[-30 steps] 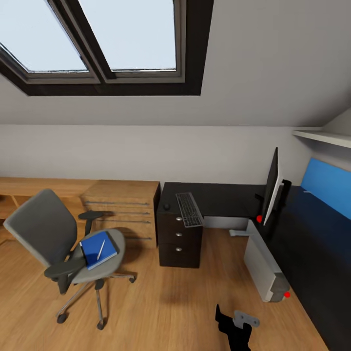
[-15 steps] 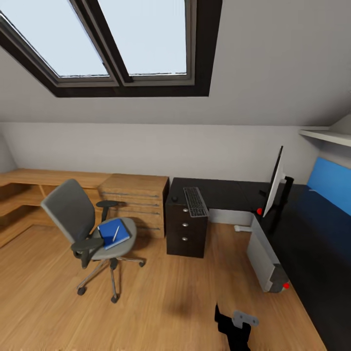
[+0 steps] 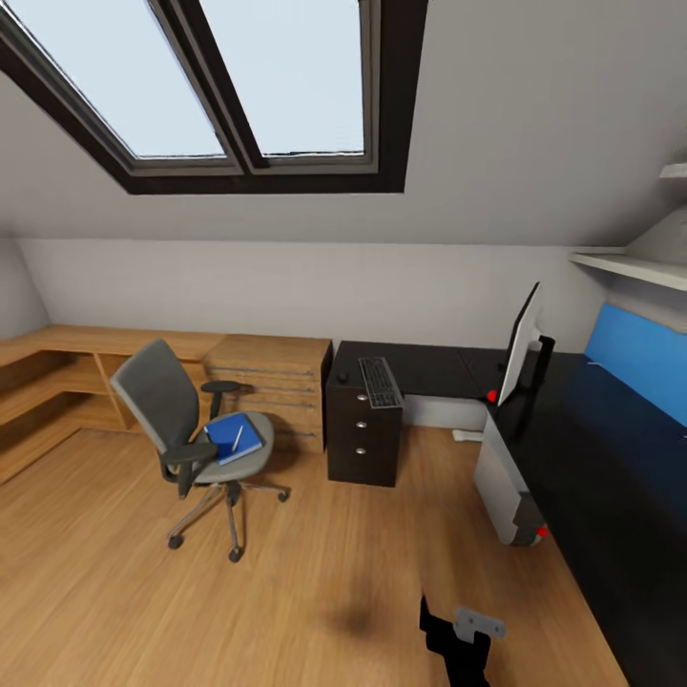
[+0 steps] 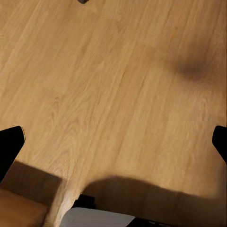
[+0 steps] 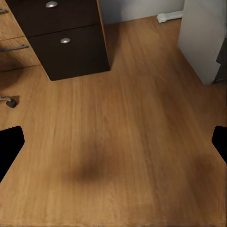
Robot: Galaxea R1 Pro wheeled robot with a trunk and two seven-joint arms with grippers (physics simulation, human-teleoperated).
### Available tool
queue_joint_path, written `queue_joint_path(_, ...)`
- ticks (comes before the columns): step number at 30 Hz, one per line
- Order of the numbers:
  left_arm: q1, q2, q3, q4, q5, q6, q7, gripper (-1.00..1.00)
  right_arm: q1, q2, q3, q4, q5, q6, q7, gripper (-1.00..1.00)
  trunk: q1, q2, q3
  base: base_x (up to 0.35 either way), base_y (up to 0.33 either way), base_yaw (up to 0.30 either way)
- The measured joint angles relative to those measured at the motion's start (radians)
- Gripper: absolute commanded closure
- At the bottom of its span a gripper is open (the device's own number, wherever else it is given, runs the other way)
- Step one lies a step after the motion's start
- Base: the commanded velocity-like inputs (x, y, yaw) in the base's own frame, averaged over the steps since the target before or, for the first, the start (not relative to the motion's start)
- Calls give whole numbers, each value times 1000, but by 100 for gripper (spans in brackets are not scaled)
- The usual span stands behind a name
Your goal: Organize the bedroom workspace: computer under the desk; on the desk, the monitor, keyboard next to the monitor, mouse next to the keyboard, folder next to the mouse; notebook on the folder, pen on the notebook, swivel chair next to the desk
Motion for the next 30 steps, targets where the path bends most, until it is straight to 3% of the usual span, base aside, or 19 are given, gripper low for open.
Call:
queue_joint_path(8,0,0,1,1,0,-1,1,-100,0,0,0,0,1,-1,0,-100,-31,56,25,-340,-54,-117)
queue_joint_path(16,0,0,1,0,-1,-20,1,-100,0,0,1,0,2,-1,0,-100,-31,57,25,-340,-128,-198)
queue_joint_path(28,0,2,1,0,-1,-22,1,-100,0,0,1,0,3,-1,0,-100,-31,57,25,-340,-139,-24)
queue_joint_path(30,0,2,2,0,-1,-22,1,-100,0,0,1,0,23,-1,0,-100,-31,57,25,-307,-207,0)
